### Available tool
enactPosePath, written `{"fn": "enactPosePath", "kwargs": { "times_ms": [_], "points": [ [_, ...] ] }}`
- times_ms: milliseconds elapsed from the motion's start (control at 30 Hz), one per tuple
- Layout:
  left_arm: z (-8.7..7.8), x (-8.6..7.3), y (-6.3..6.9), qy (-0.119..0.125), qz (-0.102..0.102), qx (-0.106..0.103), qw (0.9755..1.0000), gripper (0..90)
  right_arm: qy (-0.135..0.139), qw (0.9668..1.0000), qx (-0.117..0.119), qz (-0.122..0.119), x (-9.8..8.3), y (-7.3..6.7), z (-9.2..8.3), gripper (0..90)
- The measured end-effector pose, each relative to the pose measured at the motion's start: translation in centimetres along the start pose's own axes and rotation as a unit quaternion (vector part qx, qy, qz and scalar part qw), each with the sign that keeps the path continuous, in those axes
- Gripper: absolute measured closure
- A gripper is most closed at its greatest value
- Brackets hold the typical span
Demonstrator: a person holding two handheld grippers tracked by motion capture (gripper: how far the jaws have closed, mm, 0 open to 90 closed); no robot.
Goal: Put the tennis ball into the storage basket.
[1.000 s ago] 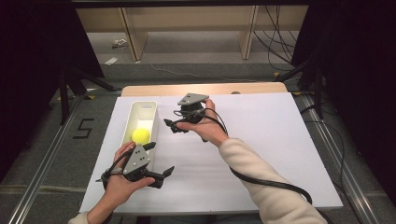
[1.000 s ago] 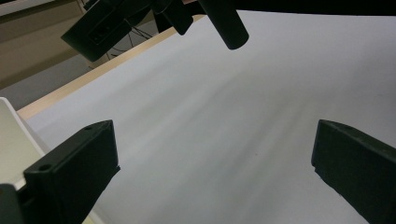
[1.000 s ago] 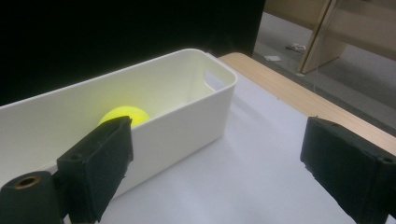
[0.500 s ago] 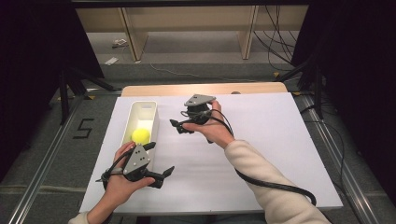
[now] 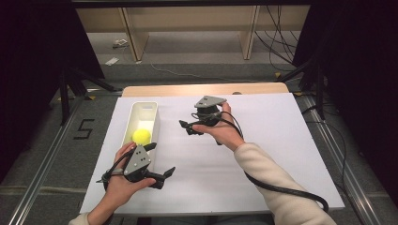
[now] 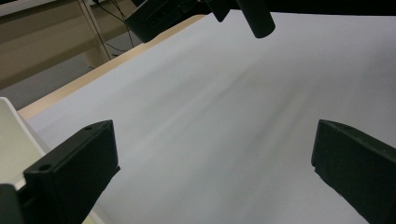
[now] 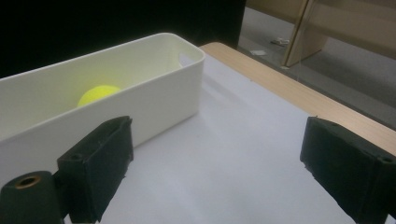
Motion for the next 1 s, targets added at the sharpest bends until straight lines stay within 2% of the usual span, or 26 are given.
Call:
{"fn": "enactPosePath", "kwargs": {
  "times_ms": [433,500,533,667,767,800,1000],
  "points": [
    [0.0,0.0,0.0,0.002,-0.003,-0.002,1.0000,0.0,0.000,0.9998,-0.017,0.005,-1.1,1.7,-2.0,10.2],
    [0.1,0.0,0.2,0.005,-0.008,-0.011,0.9999,0.0,0.001,0.9998,-0.019,0.009,-1.3,1.9,-2.3,10.2],
    [0.1,0.0,0.6,0.008,-0.018,-0.029,0.9994,0.0,0.001,0.9998,-0.018,0.013,-1.4,2.0,-2.5,10.2],
    [0.0,0.0,0.0,0.002,-0.004,-0.002,1.0000,0.0,0.001,0.9996,-0.023,0.017,-1.7,2.5,-3.1,10.3],
    [0.0,0.0,0.0,0.002,-0.002,0.001,1.0000,0.0,0.003,0.9994,-0.028,0.021,-1.9,2.9,-3.5,10.4],
    [-0.1,0.0,-0.2,0.001,0.001,0.007,1.0000,0.0,0.003,0.9993,-0.029,0.023,-2.0,3.1,-3.6,10.4],
    [-0.1,0.0,-0.2,0.000,0.000,0.008,1.0000,0.0,0.005,0.9990,-0.039,0.024,-2.4,3.8,-4.4,10.5]
  ]
}}
Point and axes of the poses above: each handheld gripper's, and its own axes: z roughly forward along the jaws, x roughly out of its top, y roughly to its right, the point moved 6 cm from there along z, roughly forward along the jaws, and after that the axes turned 5 degrees about z, right-handed, at the moved point
